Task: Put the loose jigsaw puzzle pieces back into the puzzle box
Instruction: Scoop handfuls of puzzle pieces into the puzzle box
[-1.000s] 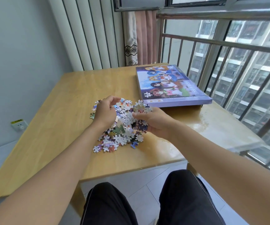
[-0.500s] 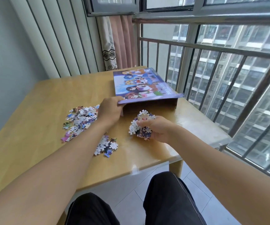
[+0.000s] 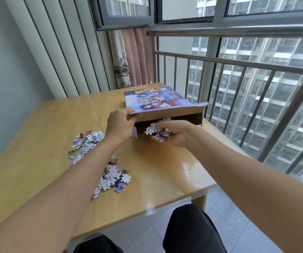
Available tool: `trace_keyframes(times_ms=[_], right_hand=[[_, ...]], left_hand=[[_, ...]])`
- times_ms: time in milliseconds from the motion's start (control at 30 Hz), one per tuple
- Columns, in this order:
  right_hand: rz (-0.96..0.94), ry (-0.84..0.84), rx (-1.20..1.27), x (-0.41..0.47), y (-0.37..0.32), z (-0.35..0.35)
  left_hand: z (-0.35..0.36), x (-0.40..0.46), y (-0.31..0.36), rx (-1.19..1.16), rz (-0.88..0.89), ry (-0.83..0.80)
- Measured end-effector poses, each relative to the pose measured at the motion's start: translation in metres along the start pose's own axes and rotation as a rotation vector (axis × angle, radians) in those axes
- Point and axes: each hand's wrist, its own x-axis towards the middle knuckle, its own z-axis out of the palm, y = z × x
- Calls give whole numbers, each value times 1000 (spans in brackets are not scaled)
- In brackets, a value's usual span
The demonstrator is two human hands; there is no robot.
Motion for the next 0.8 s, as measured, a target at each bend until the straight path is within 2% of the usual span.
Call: trace_keyframes(times_ms=[233, 467, 567, 700, 800], right_hand=[[-64, 106, 65, 9, -9, 18], [-218, 220, 402, 17, -11, 34], [-237, 333, 454, 23, -6, 34], [-327, 413, 377, 33, 3, 32], [-438, 458, 177, 45, 11, 25]], left_hand=[[-1, 2, 5, -23, 27, -11], [-5, 6, 1, -56, 32, -5], [-3, 5, -1, -61, 30, -2], [-3, 3, -4, -53, 29, 21], [-6, 5, -2, -60, 39, 30]])
